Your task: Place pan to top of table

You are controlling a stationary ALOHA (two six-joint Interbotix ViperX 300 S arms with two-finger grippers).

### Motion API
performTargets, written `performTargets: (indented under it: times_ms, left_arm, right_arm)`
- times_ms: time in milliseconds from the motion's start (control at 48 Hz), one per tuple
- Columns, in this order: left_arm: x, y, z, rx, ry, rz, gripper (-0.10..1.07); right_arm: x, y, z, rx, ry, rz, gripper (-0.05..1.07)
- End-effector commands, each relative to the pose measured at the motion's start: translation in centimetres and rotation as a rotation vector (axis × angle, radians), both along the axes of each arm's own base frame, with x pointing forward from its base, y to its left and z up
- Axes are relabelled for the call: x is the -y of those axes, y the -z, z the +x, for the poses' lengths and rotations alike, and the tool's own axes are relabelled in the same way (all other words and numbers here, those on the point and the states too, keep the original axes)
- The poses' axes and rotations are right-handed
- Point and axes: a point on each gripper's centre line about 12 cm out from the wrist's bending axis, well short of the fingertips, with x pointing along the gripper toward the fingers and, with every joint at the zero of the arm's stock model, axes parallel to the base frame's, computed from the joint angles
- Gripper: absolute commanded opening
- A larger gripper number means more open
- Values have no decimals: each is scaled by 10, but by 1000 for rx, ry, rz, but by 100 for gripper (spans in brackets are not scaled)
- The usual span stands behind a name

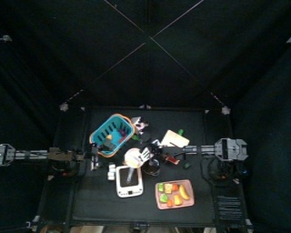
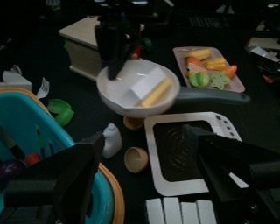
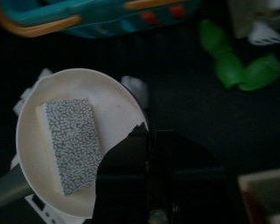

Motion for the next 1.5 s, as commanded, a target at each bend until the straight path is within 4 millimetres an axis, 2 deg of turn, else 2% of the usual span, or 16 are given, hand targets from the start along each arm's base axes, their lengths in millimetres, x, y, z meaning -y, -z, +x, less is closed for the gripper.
performTargets:
  times_ms: [0,83,438,750,1062,1208,1479]
  left_arm:
    - [0,-6,2,18,2,-1,103]
    - [0,-6,2,18,3,0,103]
    - [0,-6,2,18,3,0,103]
    - [0,-4,2,13,4,-1,103]
    - [0,-3,1,3,-2,0,103]
    - [0,-3,1,3,-2,0,103]
    - [0,-3,1,1,-3,2,103]
  right_arm:
    - [22,-18,-21,40,71,15,26]
    - [36,-13,-34,25,118,29,26]
    - [88,-12,-66,-56,233,-44,26]
    - [119,-13,-87,-87,308,-78,26]
    - [153,-16,-130,-92,433,-84,26]
    - [170,-17,-144,-89,482,-96,26]
    - [203,2,-159,-96,550,-86,26]
